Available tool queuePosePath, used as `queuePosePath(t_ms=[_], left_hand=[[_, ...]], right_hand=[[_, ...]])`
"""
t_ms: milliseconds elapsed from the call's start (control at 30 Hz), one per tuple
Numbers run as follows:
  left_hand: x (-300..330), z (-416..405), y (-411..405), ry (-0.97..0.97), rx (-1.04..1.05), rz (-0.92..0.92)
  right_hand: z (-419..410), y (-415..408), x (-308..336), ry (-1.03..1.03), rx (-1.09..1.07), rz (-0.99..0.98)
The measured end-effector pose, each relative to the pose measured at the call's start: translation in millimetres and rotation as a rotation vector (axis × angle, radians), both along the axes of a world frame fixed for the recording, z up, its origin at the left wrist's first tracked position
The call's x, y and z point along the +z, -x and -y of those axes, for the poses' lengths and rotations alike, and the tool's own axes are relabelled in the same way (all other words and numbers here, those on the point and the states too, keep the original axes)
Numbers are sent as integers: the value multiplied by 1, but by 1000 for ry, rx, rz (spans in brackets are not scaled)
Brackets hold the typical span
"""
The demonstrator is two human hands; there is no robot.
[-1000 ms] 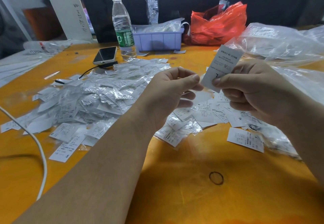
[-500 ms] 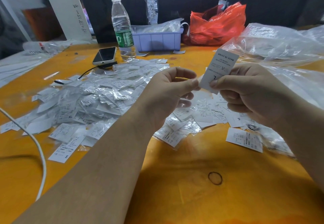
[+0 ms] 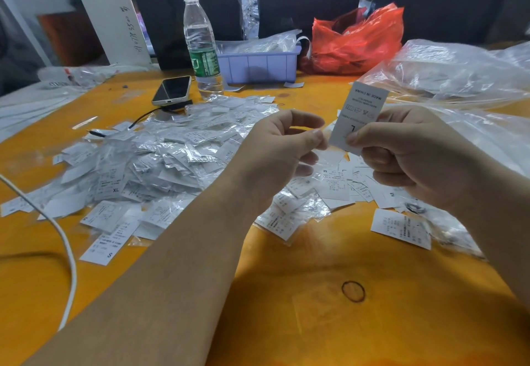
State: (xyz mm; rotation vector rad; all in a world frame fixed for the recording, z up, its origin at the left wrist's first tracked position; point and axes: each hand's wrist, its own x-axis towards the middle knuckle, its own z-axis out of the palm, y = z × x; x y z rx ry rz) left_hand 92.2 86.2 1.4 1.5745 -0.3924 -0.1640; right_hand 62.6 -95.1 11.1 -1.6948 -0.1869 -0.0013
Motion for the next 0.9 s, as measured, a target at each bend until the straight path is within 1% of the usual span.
queuePosePath(t_ms=[167,300,433,633,800,900], left_hand=[[-1,2,1,-6,1,14],[0,1,0,20,-17,-1],[1,1,0,20,-26,-8],[1,1,1,-7,-8,2],[1,1,1,-29,32,6],[0,1,1,-31,41,11]], right_hand=[[-6,3,0,92,-31,62],[-7,3,-1,232,-121,155],[-5,1,-3,260,-165,168],[-7,2,-2,235,-136,174],[-6,3,3,18,-97,122],[-6,3,5,-16,-84,107]])
